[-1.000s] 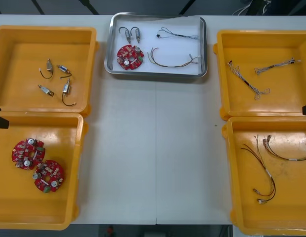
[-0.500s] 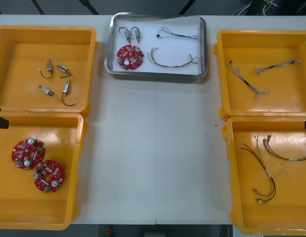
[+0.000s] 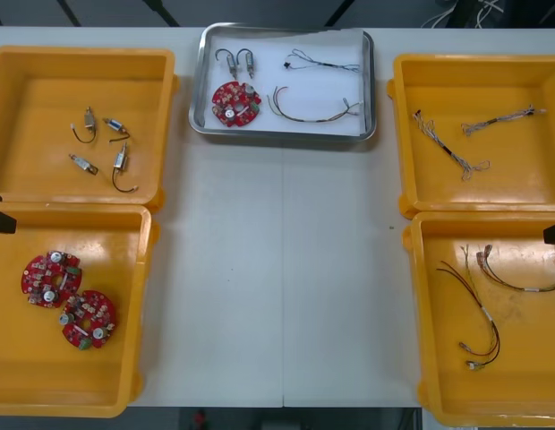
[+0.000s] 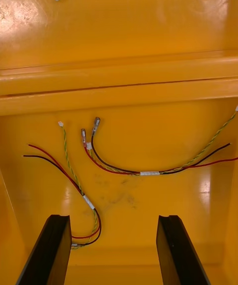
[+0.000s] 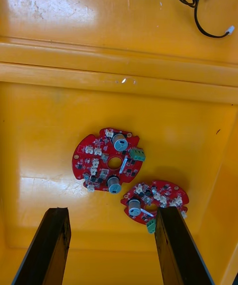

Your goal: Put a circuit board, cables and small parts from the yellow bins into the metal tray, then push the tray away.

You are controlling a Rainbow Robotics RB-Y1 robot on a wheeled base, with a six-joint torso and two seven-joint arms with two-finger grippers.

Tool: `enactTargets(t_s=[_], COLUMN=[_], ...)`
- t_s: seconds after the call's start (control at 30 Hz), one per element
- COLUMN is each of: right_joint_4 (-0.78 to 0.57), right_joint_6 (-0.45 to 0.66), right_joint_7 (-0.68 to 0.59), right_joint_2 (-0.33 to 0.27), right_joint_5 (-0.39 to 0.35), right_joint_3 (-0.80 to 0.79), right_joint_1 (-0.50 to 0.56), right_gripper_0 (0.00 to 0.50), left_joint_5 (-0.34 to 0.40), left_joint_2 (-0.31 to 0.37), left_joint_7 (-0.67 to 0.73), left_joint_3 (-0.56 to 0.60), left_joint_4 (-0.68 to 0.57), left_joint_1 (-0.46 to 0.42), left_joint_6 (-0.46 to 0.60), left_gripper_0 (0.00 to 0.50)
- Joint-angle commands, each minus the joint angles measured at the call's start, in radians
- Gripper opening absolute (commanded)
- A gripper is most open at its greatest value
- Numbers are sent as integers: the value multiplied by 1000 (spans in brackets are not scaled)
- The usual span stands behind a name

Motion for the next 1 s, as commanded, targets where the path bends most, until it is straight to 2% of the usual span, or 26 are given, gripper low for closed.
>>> enactTargets(t_s=[0.03, 1.0], right_joint_4=[-25, -25], right_joint_6=[-9, -9], right_joint_7=[32, 32], right_joint_2=[8, 8], right_joint_5=[8, 8], right_joint_3=[15, 15], right_joint_1=[9, 9], right_gripper_0=[500, 500], left_joint_5=[-9, -9], left_joint_2=[44, 44], left_joint_7=[-39, -39], left_joint_3=[23, 23], left_joint_4=[-17, -17], left_joint_1=[14, 14], left_joint_6=[0, 0], left_gripper_0=[500, 500])
